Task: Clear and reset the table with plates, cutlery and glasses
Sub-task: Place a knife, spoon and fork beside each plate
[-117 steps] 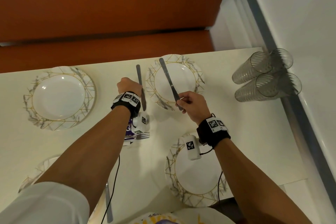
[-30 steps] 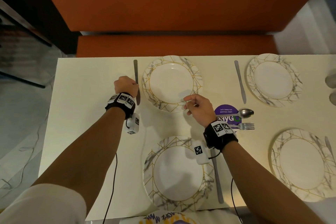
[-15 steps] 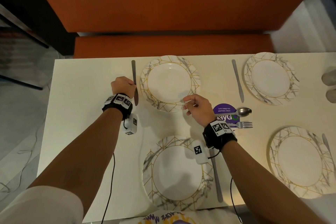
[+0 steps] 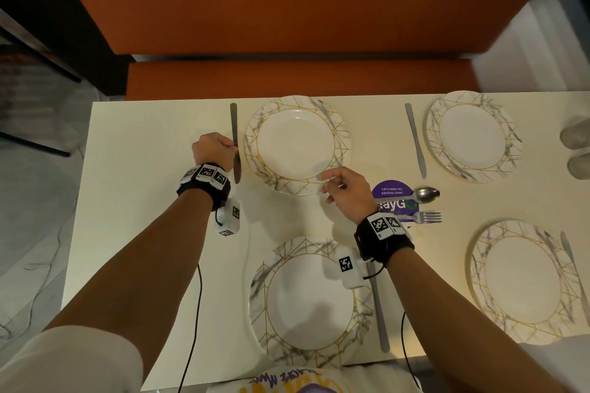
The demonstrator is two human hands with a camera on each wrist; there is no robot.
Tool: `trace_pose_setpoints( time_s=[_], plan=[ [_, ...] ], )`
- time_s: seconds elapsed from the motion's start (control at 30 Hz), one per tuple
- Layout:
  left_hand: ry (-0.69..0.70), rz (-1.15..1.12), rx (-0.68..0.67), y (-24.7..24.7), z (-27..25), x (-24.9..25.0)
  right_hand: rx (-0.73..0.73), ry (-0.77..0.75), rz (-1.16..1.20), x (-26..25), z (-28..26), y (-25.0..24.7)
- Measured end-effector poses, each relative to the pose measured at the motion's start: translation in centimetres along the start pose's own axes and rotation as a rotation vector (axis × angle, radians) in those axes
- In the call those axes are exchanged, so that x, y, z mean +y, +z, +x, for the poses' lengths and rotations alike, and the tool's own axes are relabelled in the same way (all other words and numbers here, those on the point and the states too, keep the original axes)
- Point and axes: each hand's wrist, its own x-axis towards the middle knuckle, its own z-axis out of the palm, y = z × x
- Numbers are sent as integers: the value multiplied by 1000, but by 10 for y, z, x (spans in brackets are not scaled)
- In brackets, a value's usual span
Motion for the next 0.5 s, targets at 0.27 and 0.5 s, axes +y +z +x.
trace_pose_setpoints(
  time_s=[0.27,0.5],
  plan=[
    [8,-19,83,-9,-31,14,27,5,-5,-1,-4,-14],
    [283,-17,98,23,-98,59,115,55,21,9,-18,-55]
  ],
)
